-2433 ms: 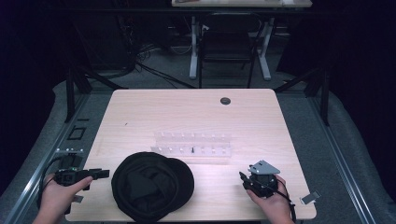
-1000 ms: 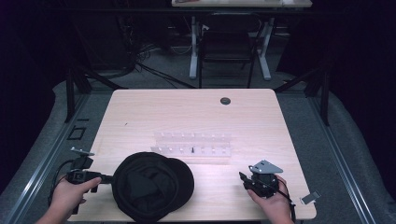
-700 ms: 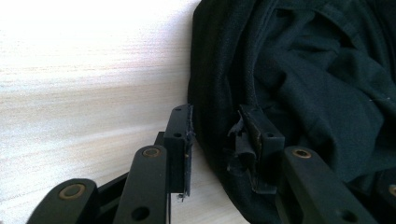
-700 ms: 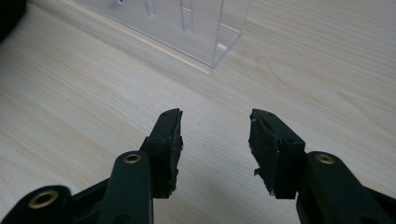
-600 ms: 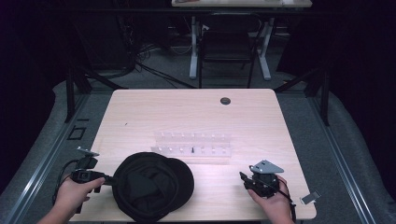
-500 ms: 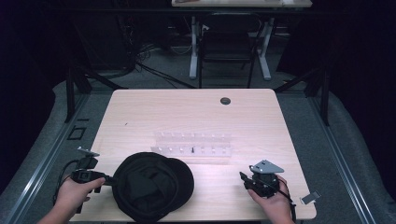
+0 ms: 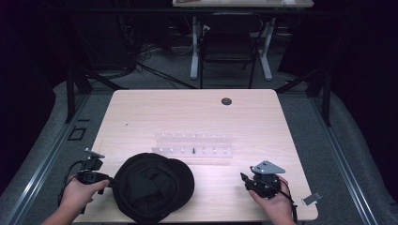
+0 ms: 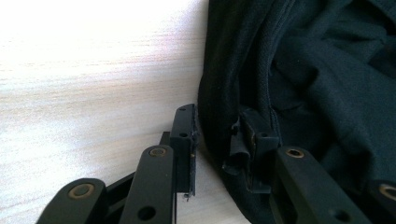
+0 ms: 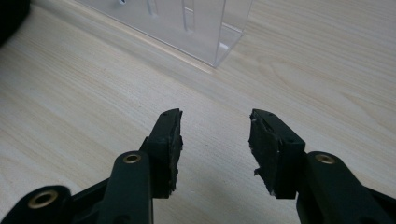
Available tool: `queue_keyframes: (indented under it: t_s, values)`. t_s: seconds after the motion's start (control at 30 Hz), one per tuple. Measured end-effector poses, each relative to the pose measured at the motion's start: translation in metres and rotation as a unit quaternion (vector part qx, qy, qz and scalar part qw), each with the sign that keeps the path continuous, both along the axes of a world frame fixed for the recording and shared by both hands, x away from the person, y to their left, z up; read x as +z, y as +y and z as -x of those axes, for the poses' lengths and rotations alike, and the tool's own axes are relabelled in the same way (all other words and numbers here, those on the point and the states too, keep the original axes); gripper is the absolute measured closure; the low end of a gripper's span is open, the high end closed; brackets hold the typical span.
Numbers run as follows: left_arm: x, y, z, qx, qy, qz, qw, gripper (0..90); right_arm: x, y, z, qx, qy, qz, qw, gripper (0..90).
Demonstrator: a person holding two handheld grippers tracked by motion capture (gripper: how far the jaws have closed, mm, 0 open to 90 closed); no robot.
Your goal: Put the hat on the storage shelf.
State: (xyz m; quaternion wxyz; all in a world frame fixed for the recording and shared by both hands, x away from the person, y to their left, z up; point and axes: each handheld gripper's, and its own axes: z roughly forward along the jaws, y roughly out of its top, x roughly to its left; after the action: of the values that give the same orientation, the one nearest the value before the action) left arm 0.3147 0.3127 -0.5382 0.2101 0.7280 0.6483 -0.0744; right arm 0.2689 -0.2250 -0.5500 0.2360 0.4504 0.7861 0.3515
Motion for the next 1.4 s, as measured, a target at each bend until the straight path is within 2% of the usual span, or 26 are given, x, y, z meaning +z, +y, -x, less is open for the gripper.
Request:
queue_keyframes:
  t_s: [0.1,0.3,0.7,0.93,1.03,1.07,1.13,1.33,1.4]
  values:
    - [-0.002,0.0,0.0,-0.001,-0.003,-0.001,1.0,71.1,0.0,0.0,0.0,-0.001,0.0,0.001,1.0,53.0]
    - [-0.003,-0.001,0.0,-0.001,-0.001,0.007,1.0,78.4,0.0,-0.001,0.0,-0.001,0.0,0.0,1.0,52.7]
    - [0.0,0.0,-0.001,-0.001,0.002,0.019,0.9998,82.8,0.0,-0.001,0.0,0.0,0.0,0.002,1.0,52.8]
    - [0.007,0.0,-0.001,0.005,0.009,0.031,0.9995,83.8,0.001,-0.001,0.0,0.0,-0.001,0.0,1.0,52.8]
    - [0.009,0.001,-0.002,0.0,0.01,0.032,0.9994,84.2,0.001,-0.001,0.0,-0.001,0.0,0.0,1.0,52.8]
    - [0.01,0.001,-0.001,0.006,0.009,0.037,0.9992,84.2,0.001,-0.001,0.0,-0.001,0.0,0.0,1.0,52.8]
    - [0.014,0.003,-0.002,-0.002,0.011,0.038,0.9992,84.4,0.001,-0.001,0.0,-0.001,0.0,0.0,1.0,52.8]
    - [0.023,0.003,0.0,0.0,0.006,0.052,0.9986,84.8,0.0,-0.001,0.0,-0.001,0.001,0.0,1.0,52.8]
    - [0.028,0.004,0.002,0.002,0.005,0.065,0.9979,84.8,0.001,-0.001,0.0,0.001,0.002,0.002,1.0,52.8]
